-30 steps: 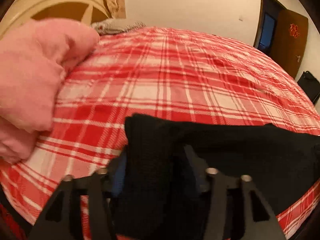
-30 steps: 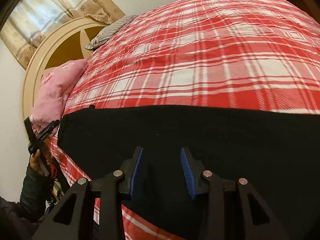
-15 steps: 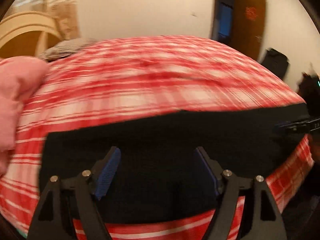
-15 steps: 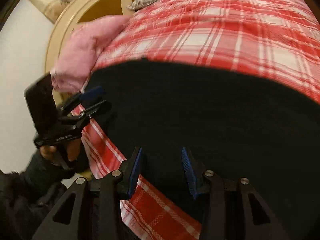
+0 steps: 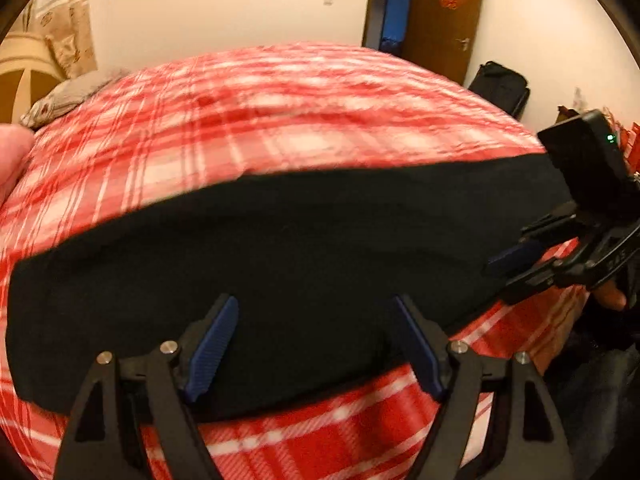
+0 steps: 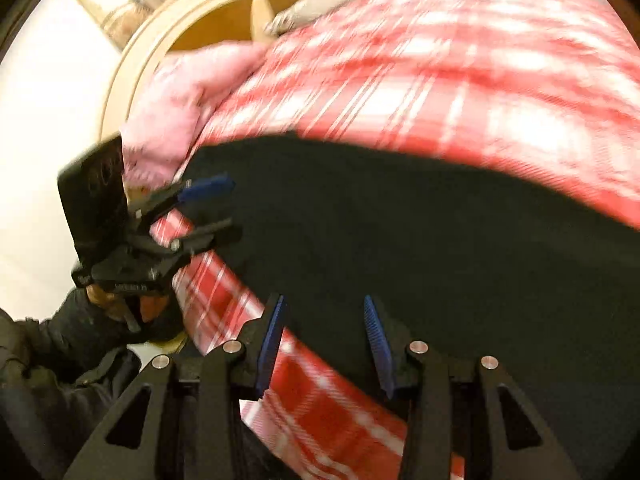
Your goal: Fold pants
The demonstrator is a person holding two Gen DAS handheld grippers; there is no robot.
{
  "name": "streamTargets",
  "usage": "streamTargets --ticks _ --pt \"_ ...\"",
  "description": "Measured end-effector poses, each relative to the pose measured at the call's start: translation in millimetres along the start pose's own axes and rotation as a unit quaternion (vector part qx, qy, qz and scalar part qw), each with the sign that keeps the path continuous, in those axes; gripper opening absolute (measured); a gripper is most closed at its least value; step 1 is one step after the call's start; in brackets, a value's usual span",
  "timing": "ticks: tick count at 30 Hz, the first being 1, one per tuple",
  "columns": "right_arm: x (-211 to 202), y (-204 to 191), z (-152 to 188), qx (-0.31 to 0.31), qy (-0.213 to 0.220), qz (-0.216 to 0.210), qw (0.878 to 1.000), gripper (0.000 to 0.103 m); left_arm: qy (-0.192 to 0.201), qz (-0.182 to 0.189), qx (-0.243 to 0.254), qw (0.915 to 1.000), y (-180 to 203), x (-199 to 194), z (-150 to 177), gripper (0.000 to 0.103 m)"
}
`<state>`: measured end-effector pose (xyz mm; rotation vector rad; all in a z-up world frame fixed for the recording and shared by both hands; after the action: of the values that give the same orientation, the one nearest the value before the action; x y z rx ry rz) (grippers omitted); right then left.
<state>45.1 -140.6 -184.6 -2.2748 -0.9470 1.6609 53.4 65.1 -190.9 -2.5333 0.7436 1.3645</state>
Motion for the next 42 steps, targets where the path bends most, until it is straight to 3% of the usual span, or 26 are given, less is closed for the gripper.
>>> streamTargets --ticks 3,6,11,14,16,20,22,25,32,42 --pt "-50.1 47.2 0.3 0.053 0.053 0.042 0.996 0.043 0.011 0.021 0.011 0.9997 17.8 1.8 -20.2 0.082" --pt "-112.8 111.4 12.1 0.138 0.112 0.098 0.979 0.043 0.009 0.044 0.024 0.9987 36.1 10.6 -33.7 0.082" --pt "-228.3 210.2 62.0 0.287 0.214 0.164 0.919 0.043 -0.012 0.062 0.056 0.9964 68.6 34.4 -39.4 0.082" --pt "-270.5 248.0 93.2 0.34 0.232 0.216 0.885 0.043 -0.026 0.072 0.063 0.995 77.8 44.0 -38.4 0.082" --pt "-279.8 267.2 105.5 0.362 0.231 0.218 0.877 0.043 -0.032 0.071 0.066 0.9947 79.4 48.2 -37.9 0.082" --pt "-266.3 285.3 116.5 0.388 0.21 0.184 0.878 0.043 -0.036 0.071 0.069 0.9944 79.7 50.2 -37.7 0.083" --pt "-259.7 280.6 112.3 0.371 0.21 0.162 0.89 0.041 -0.036 0.069 0.072 0.9943 78.9 50.0 -35.9 0.083" --pt "-254.1 274.9 107.4 0.356 0.201 0.171 0.896 0.033 -0.036 0.06 0.081 0.9943 79.1 50.2 -31.6 0.083" --pt "-257.6 284.6 118.8 0.382 0.225 0.156 0.883 0.029 -0.038 0.044 0.106 0.9927 80.4 47.5 -19.7 0.086" --pt "-269.6 267.0 144.6 0.392 0.233 0.159 0.875 0.029 -0.031 0.019 0.044 0.9984 70.6 46.1 -60.0 0.095"
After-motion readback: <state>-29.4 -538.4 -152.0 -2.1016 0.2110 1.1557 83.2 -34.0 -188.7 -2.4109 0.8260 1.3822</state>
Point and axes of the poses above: each gripper's, at about its wrist camera, not at the fingertips, and x roughly the way its jaws point, y to its right, z to its underside, the point moved 7 cm from there along x, roughly the way its jaws point, and after that the axes turned 8 degrees about -y, right-handed, at the moved point
